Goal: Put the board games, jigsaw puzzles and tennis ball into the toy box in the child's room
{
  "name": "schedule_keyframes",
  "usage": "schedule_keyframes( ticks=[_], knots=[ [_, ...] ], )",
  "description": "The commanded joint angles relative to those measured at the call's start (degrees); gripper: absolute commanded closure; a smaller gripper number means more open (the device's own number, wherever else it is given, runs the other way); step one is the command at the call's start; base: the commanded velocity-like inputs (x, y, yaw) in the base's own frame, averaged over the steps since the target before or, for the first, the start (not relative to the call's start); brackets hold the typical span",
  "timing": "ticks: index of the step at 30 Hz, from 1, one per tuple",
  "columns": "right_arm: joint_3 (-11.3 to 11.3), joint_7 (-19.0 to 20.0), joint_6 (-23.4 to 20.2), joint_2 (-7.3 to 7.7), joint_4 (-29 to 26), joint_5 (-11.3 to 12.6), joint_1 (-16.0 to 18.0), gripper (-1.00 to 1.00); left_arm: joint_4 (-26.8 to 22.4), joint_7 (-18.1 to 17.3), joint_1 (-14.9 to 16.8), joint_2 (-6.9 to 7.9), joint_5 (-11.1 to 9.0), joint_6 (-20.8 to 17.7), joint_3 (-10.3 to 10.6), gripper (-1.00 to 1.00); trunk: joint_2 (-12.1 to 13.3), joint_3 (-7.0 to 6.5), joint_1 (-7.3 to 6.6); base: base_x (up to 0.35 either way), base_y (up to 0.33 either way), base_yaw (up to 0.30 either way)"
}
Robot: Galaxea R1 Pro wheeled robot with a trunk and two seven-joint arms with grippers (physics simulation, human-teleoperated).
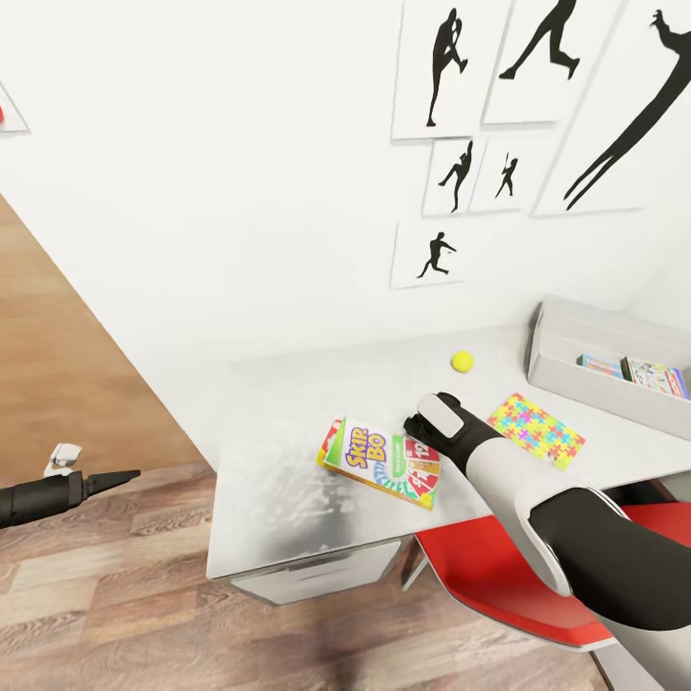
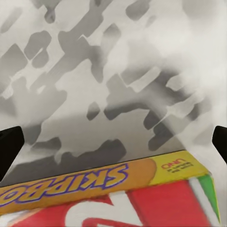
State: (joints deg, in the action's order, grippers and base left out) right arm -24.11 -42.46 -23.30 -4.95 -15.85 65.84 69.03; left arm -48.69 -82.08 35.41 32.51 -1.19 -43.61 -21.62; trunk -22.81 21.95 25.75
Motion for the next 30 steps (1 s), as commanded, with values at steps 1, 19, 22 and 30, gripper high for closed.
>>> schedule_keyframes(
  ticks=[1,19,22,30],
  knots=[
    [-0.4,-0.3,-0.4,0.03,-0.1,0.2,0.1,-1.0,0.0,-0.2,0.0,0.01,0.0,-0.6,0.0,-1.0,-0.1,0.12,0.03,-0.022,0.0,0.0],
    [-0.2,0.4,-0.4,0.16,0.0,1.0,0.1,-1.0,0.0,-0.2,0.0,-0.04,0.0,-0.6,0.0,-1.0,-0.1,0.17,0.03,-0.044,0.0,0.0],
    [-0.2,0.6,-0.4,0.06,-0.1,1.0,0.0,-1.0,0.0,-0.2,0.0,-0.03,0.0,-0.6,0.0,-1.0,-0.1,0.17,0.03,0.0,0.0,0.0],
    [-0.2,0.6,-0.3,0.03,0.0,1.0,0.0,-1.0,0.0,-0.2,0.0,-0.07,0.0,-0.6,0.1,-1.0,-0.1,0.17,0.03,0.0,0.0,0.0]
  ],
)
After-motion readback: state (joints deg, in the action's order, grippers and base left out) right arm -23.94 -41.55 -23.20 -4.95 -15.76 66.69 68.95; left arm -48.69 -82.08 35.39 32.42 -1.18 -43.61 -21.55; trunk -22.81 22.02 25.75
